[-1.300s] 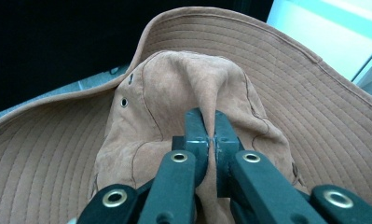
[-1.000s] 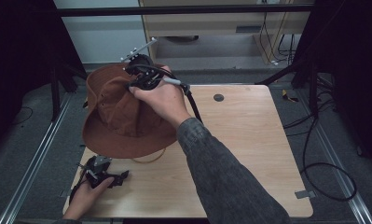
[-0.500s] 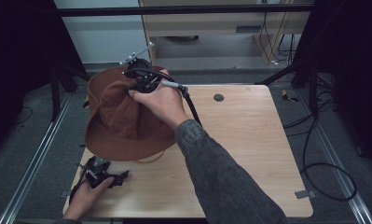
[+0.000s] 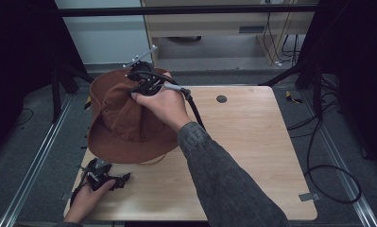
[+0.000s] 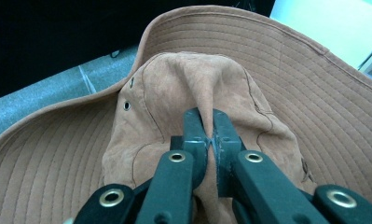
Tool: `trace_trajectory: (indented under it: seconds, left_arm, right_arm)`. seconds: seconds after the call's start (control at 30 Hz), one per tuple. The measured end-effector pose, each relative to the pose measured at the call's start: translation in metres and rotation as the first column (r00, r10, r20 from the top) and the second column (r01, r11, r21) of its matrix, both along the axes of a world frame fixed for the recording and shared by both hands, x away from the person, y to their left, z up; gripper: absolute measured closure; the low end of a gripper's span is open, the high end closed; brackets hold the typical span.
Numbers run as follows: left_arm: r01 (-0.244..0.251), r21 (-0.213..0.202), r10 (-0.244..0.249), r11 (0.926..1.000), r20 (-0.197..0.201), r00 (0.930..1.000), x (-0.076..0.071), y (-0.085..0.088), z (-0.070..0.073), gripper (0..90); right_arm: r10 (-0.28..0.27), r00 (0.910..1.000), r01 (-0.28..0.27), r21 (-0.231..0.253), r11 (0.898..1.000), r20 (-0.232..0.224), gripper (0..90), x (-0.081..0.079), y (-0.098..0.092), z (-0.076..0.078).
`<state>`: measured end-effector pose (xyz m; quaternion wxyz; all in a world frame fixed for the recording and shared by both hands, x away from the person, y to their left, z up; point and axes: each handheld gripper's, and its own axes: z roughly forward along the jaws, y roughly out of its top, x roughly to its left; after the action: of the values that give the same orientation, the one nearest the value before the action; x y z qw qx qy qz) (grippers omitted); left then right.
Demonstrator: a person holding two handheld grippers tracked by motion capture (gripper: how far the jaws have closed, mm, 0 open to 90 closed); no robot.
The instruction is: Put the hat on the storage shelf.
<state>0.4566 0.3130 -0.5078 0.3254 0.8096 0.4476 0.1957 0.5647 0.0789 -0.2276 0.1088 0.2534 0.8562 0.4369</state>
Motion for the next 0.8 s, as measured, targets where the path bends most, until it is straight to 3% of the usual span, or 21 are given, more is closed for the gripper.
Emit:
trace_trajectory:
  seconds: [0.8]
  left_arm:
    - [0.000, -0.004, 0.000, 1.0000, 0.001, 1.0000, 0.000, 0.000, 0.000, 0.0]
  right_arm:
    - [-0.017, 0.9995, 0.017, 0.010, 1.000, -0.026, 84.5, 0.011, 0.002, -0.005]
